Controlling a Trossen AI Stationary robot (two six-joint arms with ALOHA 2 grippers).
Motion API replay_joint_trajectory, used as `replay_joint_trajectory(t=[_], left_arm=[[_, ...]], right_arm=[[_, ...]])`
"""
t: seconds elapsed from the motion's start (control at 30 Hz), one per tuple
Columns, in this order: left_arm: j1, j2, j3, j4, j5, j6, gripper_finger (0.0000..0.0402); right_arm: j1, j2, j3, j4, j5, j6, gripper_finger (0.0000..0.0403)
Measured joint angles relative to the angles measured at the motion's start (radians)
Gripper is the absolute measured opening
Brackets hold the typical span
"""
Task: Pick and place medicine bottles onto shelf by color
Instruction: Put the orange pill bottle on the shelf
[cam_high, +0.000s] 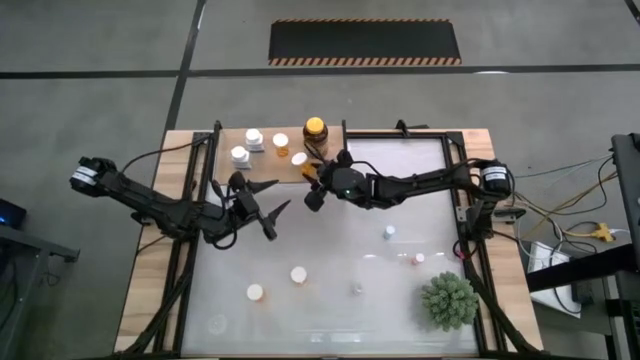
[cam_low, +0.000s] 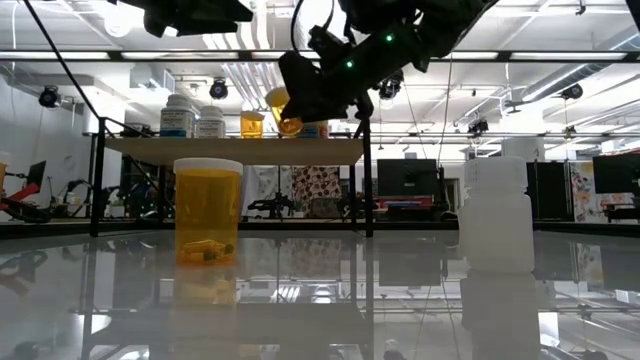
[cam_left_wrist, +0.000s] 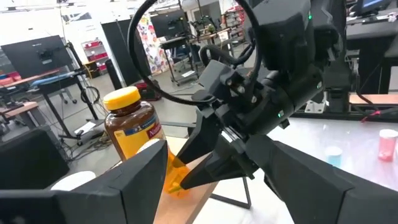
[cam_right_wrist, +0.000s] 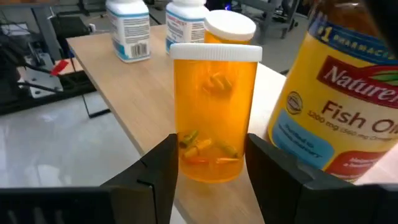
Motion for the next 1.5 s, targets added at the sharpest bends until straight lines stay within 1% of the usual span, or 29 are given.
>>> replay_joint_trajectory(t=[0.2, 0.77, 0.87, 1.13, 1.3, 1.4, 1.5], left_arm=[[0.008, 0.000, 0.000, 0.000, -0.002, 0.008, 0.0262], [0.017, 0.000, 0.000, 0.000, -0.002, 0.006, 0.0262], [0.017, 0.000, 0.000, 0.001, -0.002, 0.001, 0.0262], [0.018, 0.000, 0.000, 0.001, -0.001, 0.000, 0.0262], [0.018, 0.000, 0.000, 0.001, -0.001, -0.002, 0.0262], [0.017, 0.000, 0.000, 0.000, 0.041, -0.015, 0.0262], [0.014, 0.001, 0.000, -0.010, 0.124, -0.051, 0.0262]], right_arm=[[-0.006, 0.008, 0.005, -0.032, 0.023, 0.002, 0.0164], [-0.008, 0.003, 0.004, -0.080, 0.021, -0.013, 0.0166], [-0.008, 0.000, 0.008, -0.096, 0.021, -0.010, 0.0181], [-0.008, -0.003, 0.022, -0.141, 0.021, 0.023, 0.0258], [0.000, -0.033, 0.022, -0.185, 0.020, 0.031, 0.0289], [0.015, -0.082, 0.021, -0.261, 0.019, 0.044, 0.0296], [0.037, -0.141, 0.021, -0.376, 0.013, 0.063, 0.0297]])
